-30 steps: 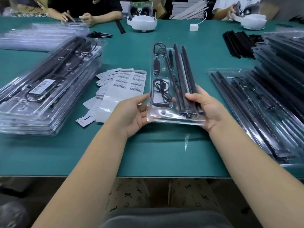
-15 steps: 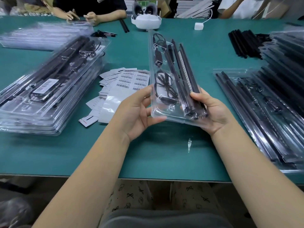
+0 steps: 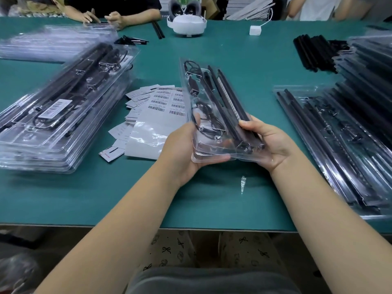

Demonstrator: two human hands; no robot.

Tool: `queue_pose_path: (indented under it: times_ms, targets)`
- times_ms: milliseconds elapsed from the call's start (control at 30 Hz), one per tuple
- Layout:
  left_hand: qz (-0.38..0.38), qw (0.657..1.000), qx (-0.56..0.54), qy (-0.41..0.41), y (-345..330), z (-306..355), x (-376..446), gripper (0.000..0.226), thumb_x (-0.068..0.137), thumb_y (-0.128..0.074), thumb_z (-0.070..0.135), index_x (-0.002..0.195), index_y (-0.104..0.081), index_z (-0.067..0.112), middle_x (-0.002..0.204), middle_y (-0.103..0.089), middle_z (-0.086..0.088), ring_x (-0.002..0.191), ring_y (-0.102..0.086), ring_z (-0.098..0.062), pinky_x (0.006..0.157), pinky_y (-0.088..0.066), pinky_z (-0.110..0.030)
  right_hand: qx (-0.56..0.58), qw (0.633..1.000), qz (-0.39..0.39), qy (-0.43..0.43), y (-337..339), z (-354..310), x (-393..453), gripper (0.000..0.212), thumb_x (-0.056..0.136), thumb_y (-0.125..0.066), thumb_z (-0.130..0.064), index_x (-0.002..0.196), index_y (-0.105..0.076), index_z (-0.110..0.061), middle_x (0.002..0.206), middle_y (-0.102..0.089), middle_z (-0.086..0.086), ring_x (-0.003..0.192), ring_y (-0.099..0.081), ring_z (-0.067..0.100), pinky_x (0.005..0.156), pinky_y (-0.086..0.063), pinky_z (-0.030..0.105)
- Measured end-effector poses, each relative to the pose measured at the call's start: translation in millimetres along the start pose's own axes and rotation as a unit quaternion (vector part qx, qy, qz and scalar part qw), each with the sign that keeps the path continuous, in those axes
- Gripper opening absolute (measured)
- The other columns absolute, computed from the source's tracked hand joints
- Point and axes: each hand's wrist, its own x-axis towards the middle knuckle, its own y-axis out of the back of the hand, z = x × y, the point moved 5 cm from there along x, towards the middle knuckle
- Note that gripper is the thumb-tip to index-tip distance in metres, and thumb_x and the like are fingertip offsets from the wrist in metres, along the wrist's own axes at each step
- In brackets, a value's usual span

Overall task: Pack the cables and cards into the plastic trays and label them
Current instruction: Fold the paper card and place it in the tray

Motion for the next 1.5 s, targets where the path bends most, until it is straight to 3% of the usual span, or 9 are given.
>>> queue_pose_path:
  times_ms: [233,533,767,900,1000,1067,1200,1400,1500]
  targets:
    - [-0.090,0.990,-0.098,0.048,0,-6,2,0.042,0.094,-0.041,0.028,0.093,-0.076,0.003,0.095,-0.072,-0.016,0.085,-0.071,-0.029,0.064,-0.057,-0.038,0.033,0.999,-0.021,0.008,-4,4,0,0.037,0.077,-0.048,-0.001,0.113,-0.054,-0.005,0.088,-0.072,0.013,0.071,-0.070,0.023,0.060,-0.057,0.031]
    - [-0.173,0.981,-0.078,0.028,-6,-4,1,0.046,0.085,-0.052,0.046,0.107,-0.073,0.012,0.113,-0.069,-0.010,0.104,-0.067,-0.025,0.078,-0.056,-0.035,0.019,1.000,-0.016,0.012,0,4,2,0.033,0.078,-0.050,-0.003,0.110,-0.058,-0.005,0.089,-0.073,0.012,0.074,-0.071,0.022,0.061,-0.056,0.031]
    - [-0.060,0.993,-0.104,0.009,1,-2,4,0.039,0.079,-0.048,0.024,0.105,-0.067,0.001,0.094,-0.071,-0.017,0.081,-0.070,-0.031,0.068,-0.058,-0.039,0.015,1.000,-0.006,0.017,0,6,3,0.032,0.076,-0.050,-0.003,0.107,-0.057,-0.006,0.086,-0.073,0.014,0.072,-0.071,0.025,0.058,-0.057,0.031]
    - [0.008,0.996,-0.082,-0.043,7,2,3,0.049,0.102,-0.027,0.042,0.113,-0.060,0.007,0.102,-0.071,-0.019,0.088,-0.070,-0.034,0.064,-0.059,-0.042,0.063,0.998,0.010,0.025,2,4,4,0.026,0.075,-0.052,-0.004,0.100,-0.060,-0.007,0.083,-0.073,0.010,0.070,-0.071,0.021,0.059,-0.057,0.030]
    - [-0.018,0.996,-0.087,-0.025,5,2,1,0.048,0.098,-0.040,0.044,0.089,-0.074,0.012,0.087,-0.074,-0.011,0.077,-0.072,-0.027,0.051,-0.057,-0.032,0.068,0.997,0.024,0.039,5,1,3,0.023,0.074,-0.053,-0.003,0.092,-0.065,-0.009,0.080,-0.074,0.008,0.068,-0.071,0.019,0.056,-0.057,0.029]
    - [-0.030,0.994,-0.101,-0.008,6,3,1,0.057,0.096,-0.035,0.056,0.081,-0.076,0.021,0.086,-0.074,-0.006,0.075,-0.072,-0.025,0.048,-0.056,-0.030,0.062,0.997,0.021,0.040,5,0,3,0.026,0.075,-0.053,-0.004,0.099,-0.063,-0.009,0.083,-0.074,0.007,0.070,-0.071,0.018,0.059,-0.057,0.029]
    - [-0.022,0.993,-0.111,0.015,12,3,3,0.048,0.089,-0.048,0.057,0.115,-0.064,0.019,0.107,-0.071,-0.010,0.088,-0.071,-0.030,0.057,-0.057,-0.034,0.037,0.999,0.000,0.038,4,0,2,0.035,0.078,-0.052,-0.005,0.112,-0.058,-0.011,0.094,-0.073,0.007,0.082,-0.071,0.019,0.076,-0.056,0.033]
    - [-0.034,0.993,-0.114,-0.007,13,4,5,0.035,0.084,-0.055,0.047,0.082,-0.075,0.019,0.092,-0.072,-0.010,0.082,-0.070,-0.029,0.058,-0.058,-0.035,0.034,0.999,0.009,0.036,9,0,2,0.053,0.079,-0.054,-0.006,0.132,-0.051,-0.007,0.108,-0.068,0.011,0.096,-0.066,0.025,0.105,-0.040,0.049]
    - [-0.028,0.993,-0.117,-0.002,13,5,6,0.038,0.083,-0.058,0.045,0.103,-0.068,0.015,0.109,-0.068,-0.012,0.097,-0.066,-0.032,0.071,-0.059,-0.039,0.023,0.999,-0.005,0.039,8,-1,2,0.046,0.079,-0.053,-0.006,0.126,-0.054,-0.009,0.102,-0.071,0.009,0.093,-0.068,0.023,0.103,-0.039,0.048]
